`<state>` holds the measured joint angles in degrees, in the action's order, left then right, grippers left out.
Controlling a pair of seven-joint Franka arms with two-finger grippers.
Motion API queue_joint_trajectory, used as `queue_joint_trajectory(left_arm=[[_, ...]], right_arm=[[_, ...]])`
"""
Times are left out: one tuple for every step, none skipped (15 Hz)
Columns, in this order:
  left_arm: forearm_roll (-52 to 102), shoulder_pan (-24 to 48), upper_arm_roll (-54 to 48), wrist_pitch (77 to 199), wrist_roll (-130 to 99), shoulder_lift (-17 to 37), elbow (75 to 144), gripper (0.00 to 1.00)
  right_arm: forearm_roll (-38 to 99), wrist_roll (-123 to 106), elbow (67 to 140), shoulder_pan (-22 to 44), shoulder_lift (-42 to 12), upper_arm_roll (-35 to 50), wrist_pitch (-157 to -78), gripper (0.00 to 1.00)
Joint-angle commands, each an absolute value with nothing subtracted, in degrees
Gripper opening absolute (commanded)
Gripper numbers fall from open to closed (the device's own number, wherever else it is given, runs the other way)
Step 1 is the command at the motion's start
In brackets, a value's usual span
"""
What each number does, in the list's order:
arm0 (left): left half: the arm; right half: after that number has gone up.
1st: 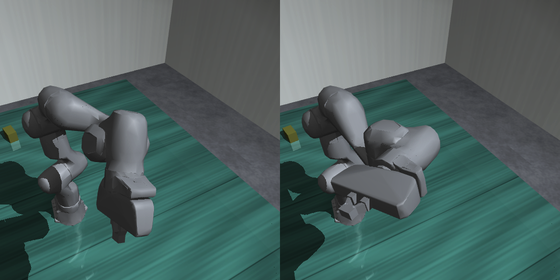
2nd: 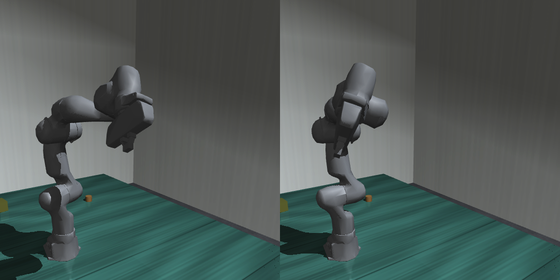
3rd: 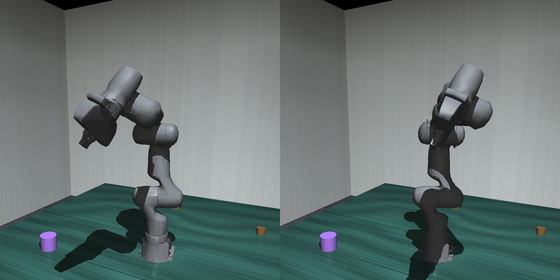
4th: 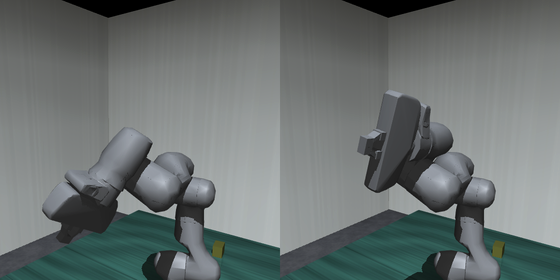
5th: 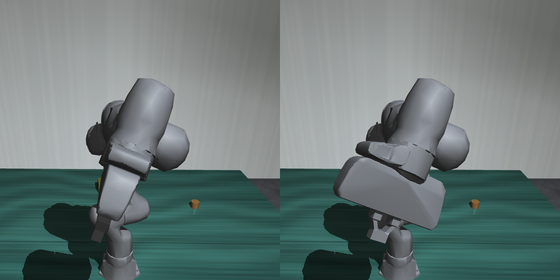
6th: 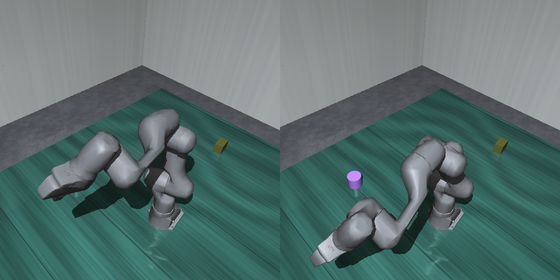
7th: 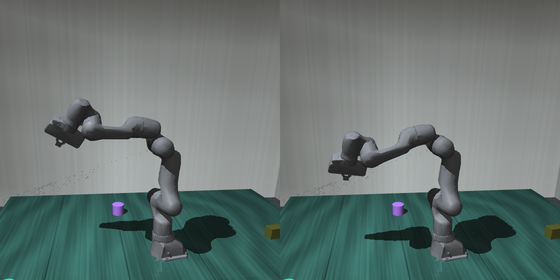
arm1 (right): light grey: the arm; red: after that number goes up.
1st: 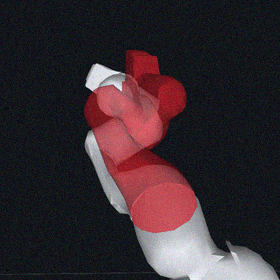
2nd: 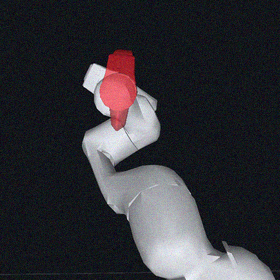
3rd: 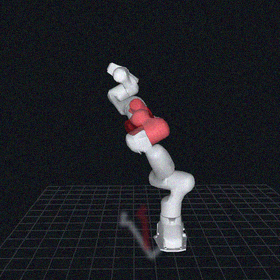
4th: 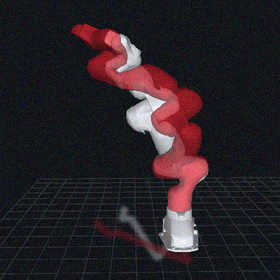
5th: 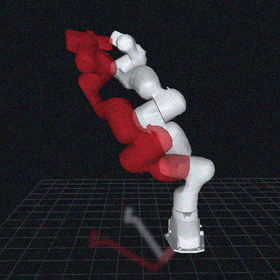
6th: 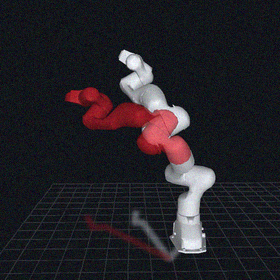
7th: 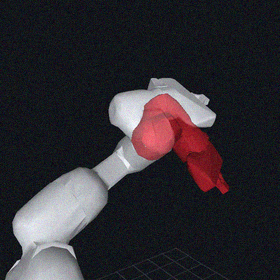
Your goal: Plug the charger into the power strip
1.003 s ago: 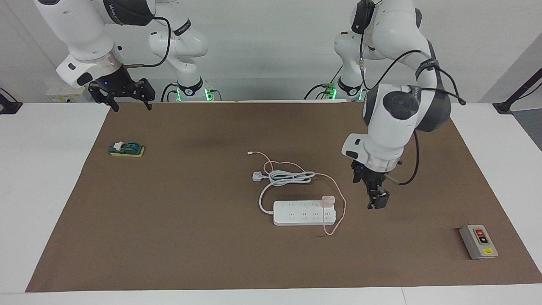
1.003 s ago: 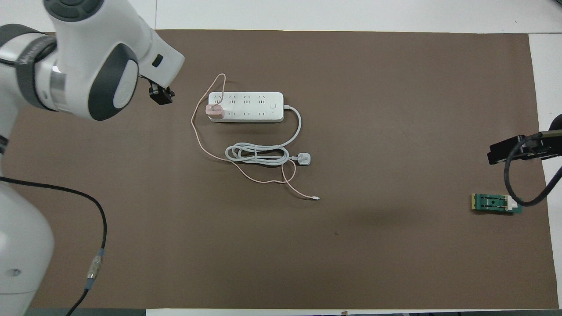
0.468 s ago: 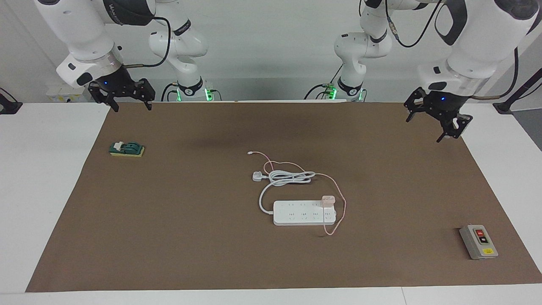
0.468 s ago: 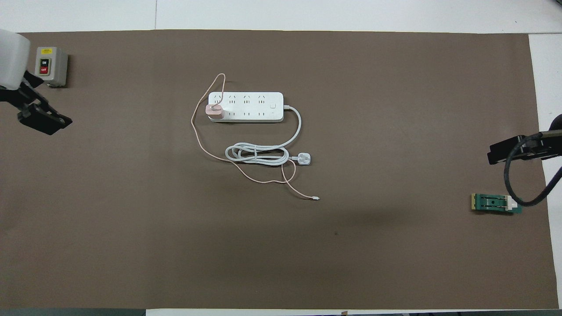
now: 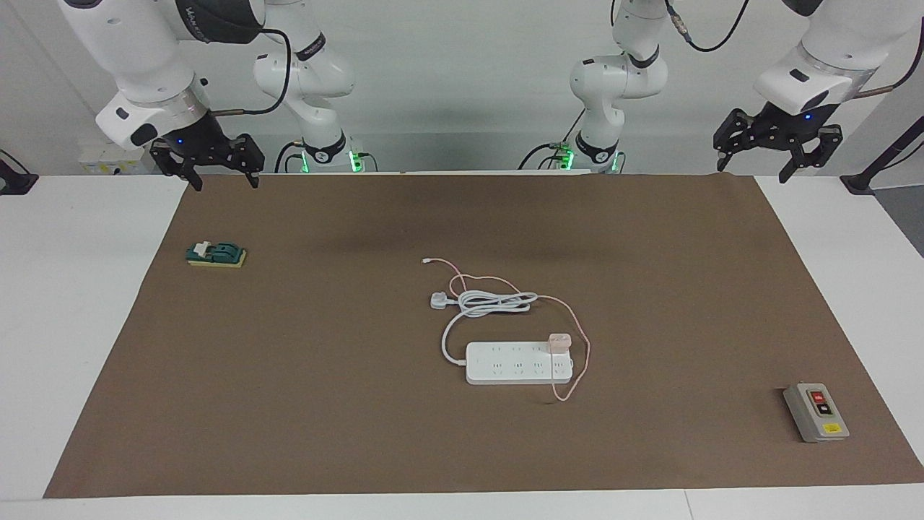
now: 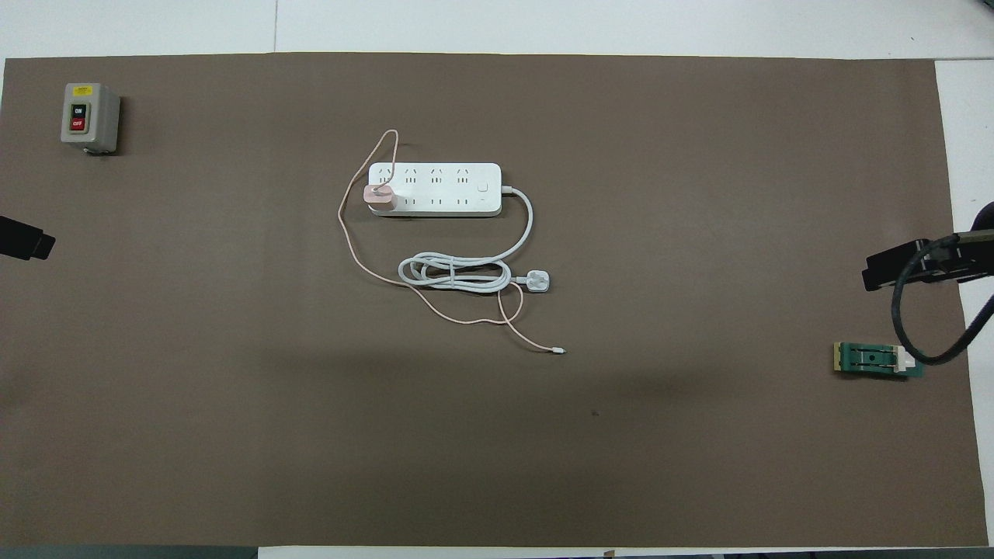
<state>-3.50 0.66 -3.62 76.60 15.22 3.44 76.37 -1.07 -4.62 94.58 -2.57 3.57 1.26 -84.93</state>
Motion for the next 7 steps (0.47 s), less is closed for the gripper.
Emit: queue_joint_trajectory(left_arm=[[-3.1, 1.1, -3.9, 75.8, 8.6, 0.2, 80.2, 1.00], [-3.1, 0.4, -3.6, 75.7, 8.7, -0.5, 80.4, 1.00], [-3.1, 0.2, -3.3, 75.9, 8.8, -0.9, 80.4, 1.00], [-3.1, -1.4, -3.3, 75.9, 8.9, -0.8, 80.5, 1.00], [-3.1, -2.1, -3.4, 75.8, 8.8, -0.9, 80.5, 1.00], [-3.1, -2.2, -3.4, 75.8, 8.8, -0.9, 80.7, 1.00], [-3.1, -2.3, -3.4, 75.8, 8.5, -1.0, 80.8, 1.00]], right_arm=[[-0.2, -5.7, 94.7, -3.2, 4.0, 1.4, -84.4, 1.00], [-0.2, -5.6, 94.7, -3.1, 4.0, 1.4, -84.4, 1.00], [-0.2, -5.6, 94.7, -3.0, 4.0, 1.4, -84.4, 1.00], [-0.2, -5.5, 94.7, -2.8, 4.0, 1.4, -84.4, 1.00], [-0.2, -5.5, 94.7, -2.7, 4.0, 1.4, -84.4, 1.00], [-0.2, -5.6, 94.7, -2.7, 4.0, 1.4, -84.4, 1.00], [-0.2, -5.7, 94.7, -2.7, 4.0, 1.4, -84.4, 1.00]])
